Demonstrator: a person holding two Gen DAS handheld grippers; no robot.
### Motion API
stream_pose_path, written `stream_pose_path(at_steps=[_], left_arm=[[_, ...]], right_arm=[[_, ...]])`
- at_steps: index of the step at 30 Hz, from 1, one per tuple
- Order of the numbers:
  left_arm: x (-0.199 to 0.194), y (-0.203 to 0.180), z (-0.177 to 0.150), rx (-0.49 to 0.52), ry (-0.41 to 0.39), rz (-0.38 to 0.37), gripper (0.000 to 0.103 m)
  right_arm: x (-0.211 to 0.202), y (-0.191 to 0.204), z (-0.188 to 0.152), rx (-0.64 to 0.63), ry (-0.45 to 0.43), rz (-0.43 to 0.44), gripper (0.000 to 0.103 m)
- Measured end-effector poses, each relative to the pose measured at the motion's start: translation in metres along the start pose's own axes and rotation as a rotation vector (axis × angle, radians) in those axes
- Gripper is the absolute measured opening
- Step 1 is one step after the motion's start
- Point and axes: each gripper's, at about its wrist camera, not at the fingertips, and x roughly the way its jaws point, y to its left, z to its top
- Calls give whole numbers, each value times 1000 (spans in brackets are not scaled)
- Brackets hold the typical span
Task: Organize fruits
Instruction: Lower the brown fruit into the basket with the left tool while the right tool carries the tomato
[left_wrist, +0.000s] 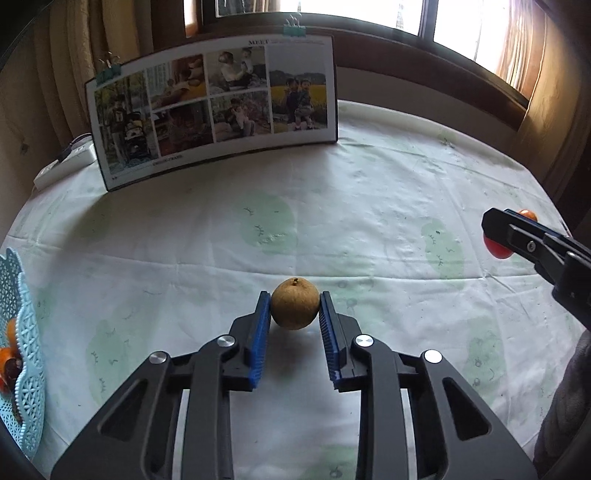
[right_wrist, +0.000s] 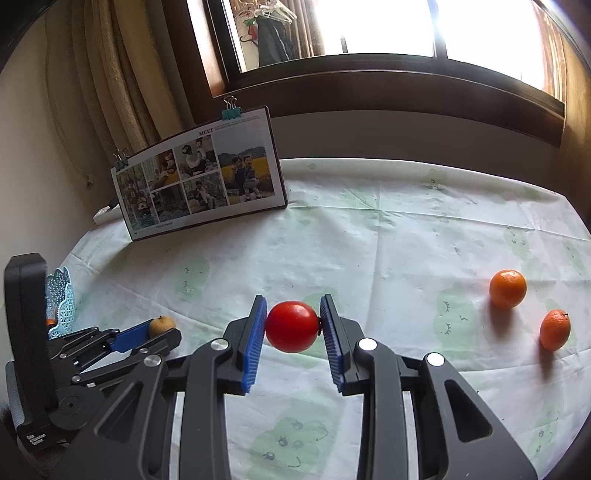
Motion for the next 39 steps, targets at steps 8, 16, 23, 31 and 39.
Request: stream_pose_path(at_steps=[8,16,23,31,39], left_arm=[[-58,25,-6,-18,-140,109,27],[-107,91,-28,-130,-206,249,27],[-135,148,-56,-217,-217,353,27],[-153,193,-84,-299,-217,416,27],[-169,219,-104,-360,-264,495,85]], right_arm=[[-10,28,3,-29,-16,45,31],[-18,82,5,-97,-26,129,31],[-22,136,2,-166,-20,208,31],[-24,199,-11,-248,5,293,31],[-21,255,-25,-321,42,376,31]])
